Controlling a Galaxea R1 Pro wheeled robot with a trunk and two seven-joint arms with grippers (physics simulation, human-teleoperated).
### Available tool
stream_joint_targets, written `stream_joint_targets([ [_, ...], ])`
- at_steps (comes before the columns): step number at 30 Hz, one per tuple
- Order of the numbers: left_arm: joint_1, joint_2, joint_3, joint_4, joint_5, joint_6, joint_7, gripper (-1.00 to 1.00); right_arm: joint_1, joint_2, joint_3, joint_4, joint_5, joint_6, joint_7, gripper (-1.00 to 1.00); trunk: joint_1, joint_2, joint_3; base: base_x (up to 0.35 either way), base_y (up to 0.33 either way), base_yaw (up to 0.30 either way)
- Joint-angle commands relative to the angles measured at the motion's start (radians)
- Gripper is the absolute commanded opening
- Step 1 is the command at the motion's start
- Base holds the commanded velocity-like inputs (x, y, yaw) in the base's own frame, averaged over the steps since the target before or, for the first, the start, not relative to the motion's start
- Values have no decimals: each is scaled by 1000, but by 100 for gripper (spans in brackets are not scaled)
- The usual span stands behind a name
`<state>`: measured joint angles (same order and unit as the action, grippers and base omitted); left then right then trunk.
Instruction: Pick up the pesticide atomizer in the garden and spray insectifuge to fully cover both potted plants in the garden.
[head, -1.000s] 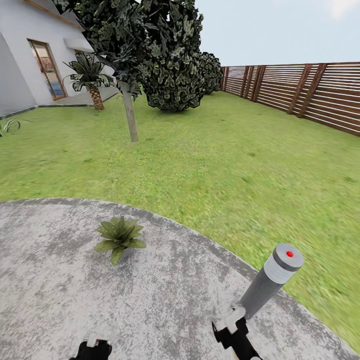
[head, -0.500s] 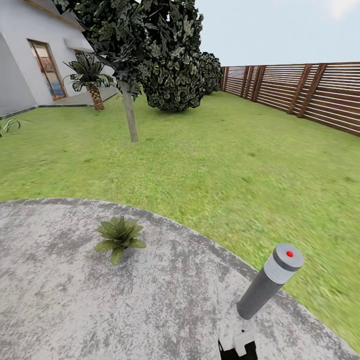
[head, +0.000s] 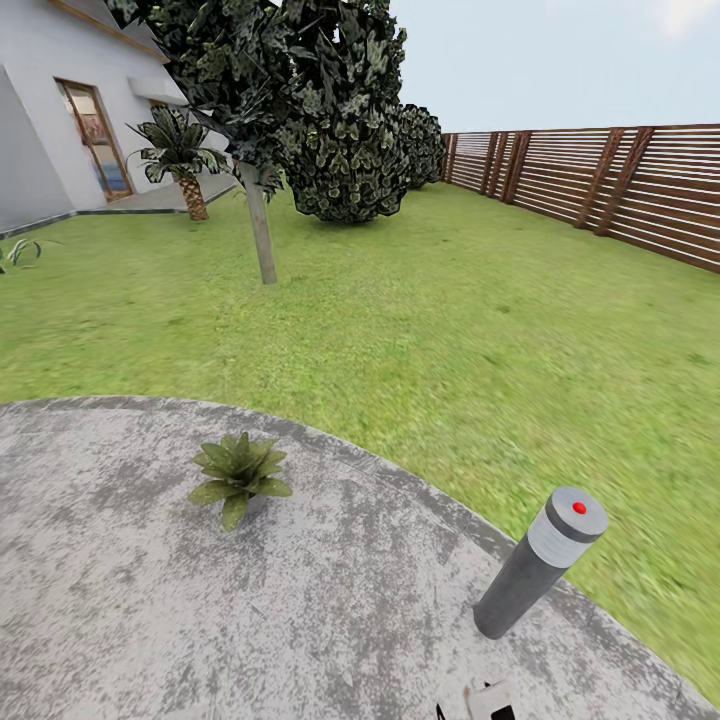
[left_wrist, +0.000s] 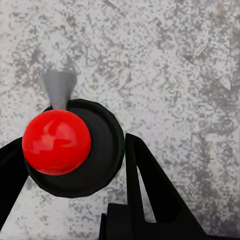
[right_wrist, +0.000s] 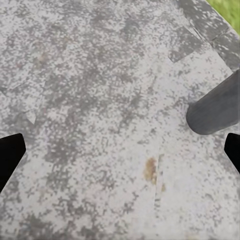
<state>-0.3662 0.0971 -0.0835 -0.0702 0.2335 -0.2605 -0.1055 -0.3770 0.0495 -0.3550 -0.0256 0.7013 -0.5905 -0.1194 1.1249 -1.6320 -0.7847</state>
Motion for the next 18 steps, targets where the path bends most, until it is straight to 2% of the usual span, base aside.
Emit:
stream_joint_targets([
  [1,-1,1,-8,1,10,-3,-3,-100,0,0,-4,1,11,-2,-8,100,0,0,-1,0,0,0],
  [7,0,5,-8,11,7,-2,-5,-100,0,-2,-4,1,12,-2,-8,100,0,0,-1,0,0,0],
  [13,12,-8,-10,98,9,2,-6,-100,0,-2,-4,1,12,0,-8,100,0,0,-1,0,0,0],
  [18,69,-10,-10,116,9,3,-6,-100,0,-2,-4,1,12,0,-7,100,0,0,-1,0,0,0],
])
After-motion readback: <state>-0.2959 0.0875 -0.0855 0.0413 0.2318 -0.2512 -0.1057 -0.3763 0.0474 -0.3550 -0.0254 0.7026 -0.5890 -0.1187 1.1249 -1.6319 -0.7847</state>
